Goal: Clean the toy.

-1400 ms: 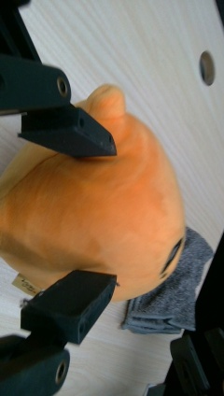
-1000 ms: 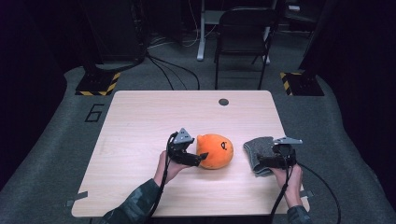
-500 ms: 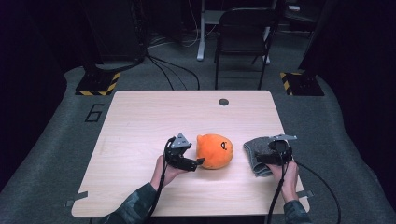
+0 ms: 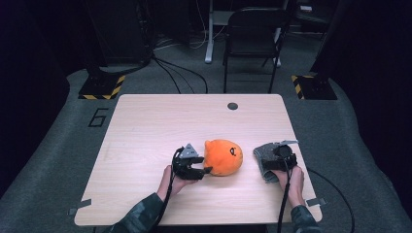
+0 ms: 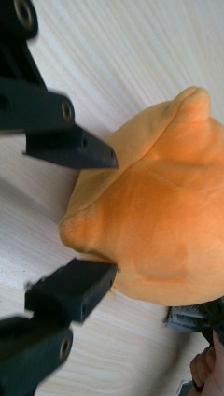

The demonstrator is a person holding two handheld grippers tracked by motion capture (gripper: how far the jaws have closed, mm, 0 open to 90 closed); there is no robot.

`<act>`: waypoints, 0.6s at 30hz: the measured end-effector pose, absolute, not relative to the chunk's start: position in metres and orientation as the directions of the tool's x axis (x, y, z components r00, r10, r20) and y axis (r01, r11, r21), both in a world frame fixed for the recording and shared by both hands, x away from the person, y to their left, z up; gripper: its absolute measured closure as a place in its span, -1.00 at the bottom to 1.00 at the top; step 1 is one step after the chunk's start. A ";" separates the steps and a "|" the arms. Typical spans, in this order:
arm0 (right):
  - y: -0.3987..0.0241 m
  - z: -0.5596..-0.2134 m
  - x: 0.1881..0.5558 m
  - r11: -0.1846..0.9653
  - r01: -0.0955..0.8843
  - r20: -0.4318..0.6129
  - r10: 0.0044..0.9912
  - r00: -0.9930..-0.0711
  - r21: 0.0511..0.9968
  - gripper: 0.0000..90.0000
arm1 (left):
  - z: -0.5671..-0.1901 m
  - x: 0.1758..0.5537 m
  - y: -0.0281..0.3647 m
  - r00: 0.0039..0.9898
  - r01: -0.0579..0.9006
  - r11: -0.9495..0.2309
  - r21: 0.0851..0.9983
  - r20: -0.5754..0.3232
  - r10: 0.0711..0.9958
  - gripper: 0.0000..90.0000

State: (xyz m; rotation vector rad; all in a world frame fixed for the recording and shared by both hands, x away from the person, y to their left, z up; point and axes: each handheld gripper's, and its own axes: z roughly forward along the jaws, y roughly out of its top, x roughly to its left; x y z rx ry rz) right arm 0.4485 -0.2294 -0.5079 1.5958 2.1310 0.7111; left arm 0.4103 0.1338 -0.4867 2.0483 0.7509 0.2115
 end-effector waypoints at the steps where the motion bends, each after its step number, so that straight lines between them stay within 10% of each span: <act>1: -0.229 -0.507 0.449 0.226 0.767 0.000 0.959 -0.283 0.601 -0.48 | -0.488 0.410 0.134 0.801 0.429 -0.398 0.811 -0.138 0.582 0.12; 11: -0.234 -0.505 0.446 0.206 0.750 0.014 0.961 -0.276 0.628 0.48 | -0.490 0.408 0.133 0.810 0.418 -0.395 0.818 -0.139 0.570 0.46; 18: -0.239 -0.502 0.447 0.191 0.747 0.031 0.962 -0.272 0.637 0.66 | -0.491 0.408 0.132 0.812 0.411 -0.385 0.826 -0.139 0.568 0.64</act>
